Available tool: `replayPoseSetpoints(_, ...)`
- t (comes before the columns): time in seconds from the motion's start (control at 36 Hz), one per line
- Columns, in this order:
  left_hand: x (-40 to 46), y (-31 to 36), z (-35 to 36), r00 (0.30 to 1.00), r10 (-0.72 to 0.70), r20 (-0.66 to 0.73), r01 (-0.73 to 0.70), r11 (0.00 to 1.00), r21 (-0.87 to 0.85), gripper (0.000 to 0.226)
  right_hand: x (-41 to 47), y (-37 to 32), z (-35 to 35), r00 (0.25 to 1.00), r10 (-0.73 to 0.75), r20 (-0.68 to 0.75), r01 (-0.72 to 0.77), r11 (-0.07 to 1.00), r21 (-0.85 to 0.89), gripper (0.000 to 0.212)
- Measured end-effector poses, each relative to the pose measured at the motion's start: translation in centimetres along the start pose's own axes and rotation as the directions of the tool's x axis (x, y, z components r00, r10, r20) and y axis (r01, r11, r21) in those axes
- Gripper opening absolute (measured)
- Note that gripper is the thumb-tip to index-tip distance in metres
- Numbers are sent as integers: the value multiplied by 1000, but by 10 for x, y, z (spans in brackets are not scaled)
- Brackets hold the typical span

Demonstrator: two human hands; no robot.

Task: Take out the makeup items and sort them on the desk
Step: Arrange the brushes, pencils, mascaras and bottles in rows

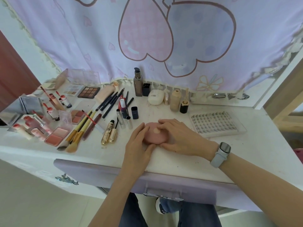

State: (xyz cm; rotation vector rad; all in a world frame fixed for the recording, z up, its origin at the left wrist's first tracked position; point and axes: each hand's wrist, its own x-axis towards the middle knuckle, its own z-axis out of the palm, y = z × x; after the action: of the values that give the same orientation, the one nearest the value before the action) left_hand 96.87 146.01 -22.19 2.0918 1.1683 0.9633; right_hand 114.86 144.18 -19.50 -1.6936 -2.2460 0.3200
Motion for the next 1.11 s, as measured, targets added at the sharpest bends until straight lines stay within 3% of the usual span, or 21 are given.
replayPoseSetpoints(0.14,0,6,-4,986,-155,-57,133,950,-282,51,-7,-6,-1,986,125,-112,-87,950,299,47)
replayPoseSetpoints(0.25,4,16,-3,960,-274,-65,217,867,-449,46,-10,-15,-9,953,281,-109,-165,789,592,27)
replayPoseSetpoints(0.42,16,35,4,962,-273,-26,210,795,-569,41,-12,-22,-15,956,291,-32,-170,643,746,16)
replayPoseSetpoints(0.5,23,35,7,969,-247,11,214,815,-539,49,-14,-20,-17,956,290,-34,-172,653,738,16)
replayPoseSetpoints(0.58,24,35,9,985,-165,42,165,864,-476,41,-18,-17,-17,962,271,-33,-164,670,724,21)
replayPoseSetpoints(0.72,24,34,10,993,-94,67,112,920,-376,46,-28,-11,-16,962,273,10,-173,582,795,27)
replayPoseSetpoints(0.83,26,28,5,991,-63,119,93,958,-272,52,-30,-5,-14,954,298,-27,-187,665,723,24)
replayPoseSetpoints(0.92,27,23,1,986,18,167,7,989,-146,50,-31,-4,-12,927,369,-69,-177,591,787,35)
replayPoseSetpoints(1.0,28,16,-1,964,129,234,-123,992,-43,51,-36,1,-10,940,324,-108,-155,688,708,41)
replayPoseSetpoints(1.11,23,5,-3,949,129,286,-126,992,-28,56,-42,7,-7,955,275,-107,-179,828,532,35)
